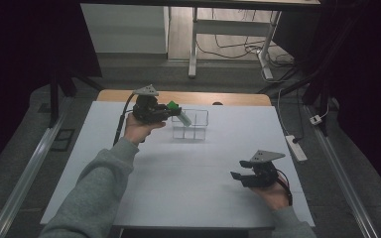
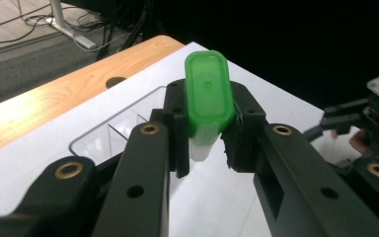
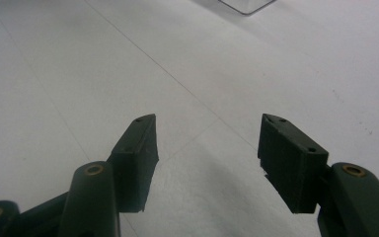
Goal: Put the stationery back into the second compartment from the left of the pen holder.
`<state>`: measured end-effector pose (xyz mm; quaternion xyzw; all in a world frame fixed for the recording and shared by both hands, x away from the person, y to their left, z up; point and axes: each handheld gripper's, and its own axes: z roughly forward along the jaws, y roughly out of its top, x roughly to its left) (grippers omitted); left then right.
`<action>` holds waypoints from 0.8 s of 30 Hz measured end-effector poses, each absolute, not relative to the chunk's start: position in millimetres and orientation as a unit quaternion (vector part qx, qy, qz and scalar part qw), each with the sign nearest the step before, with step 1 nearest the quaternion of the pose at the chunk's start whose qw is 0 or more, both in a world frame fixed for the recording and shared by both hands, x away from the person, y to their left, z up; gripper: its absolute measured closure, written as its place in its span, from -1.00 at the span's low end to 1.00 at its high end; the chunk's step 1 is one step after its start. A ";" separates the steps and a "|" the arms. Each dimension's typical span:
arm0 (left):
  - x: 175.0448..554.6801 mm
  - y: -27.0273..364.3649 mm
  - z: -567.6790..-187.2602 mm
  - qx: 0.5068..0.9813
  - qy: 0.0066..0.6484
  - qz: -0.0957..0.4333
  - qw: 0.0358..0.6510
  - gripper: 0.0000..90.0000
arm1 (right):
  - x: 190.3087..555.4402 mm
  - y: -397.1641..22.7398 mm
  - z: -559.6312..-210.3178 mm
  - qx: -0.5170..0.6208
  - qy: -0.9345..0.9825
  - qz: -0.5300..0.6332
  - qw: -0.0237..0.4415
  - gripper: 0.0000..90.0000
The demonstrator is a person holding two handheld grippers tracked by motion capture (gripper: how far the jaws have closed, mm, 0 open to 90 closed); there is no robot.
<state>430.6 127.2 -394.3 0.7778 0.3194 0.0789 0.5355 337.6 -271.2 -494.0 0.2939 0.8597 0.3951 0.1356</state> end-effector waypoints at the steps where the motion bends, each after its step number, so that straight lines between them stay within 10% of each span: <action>1: 433.2 126.4 -393.9 0.779 0.321 0.080 0.532 0.64 | 337.7 -271.0 -494.2 0.294 0.860 0.396 0.135 -0.12; 24: 473.8 101.7 -397.0 0.803 0.344 0.106 0.475 0.64 | 337.7 -271.9 -496.9 0.296 0.862 0.389 0.133 -0.13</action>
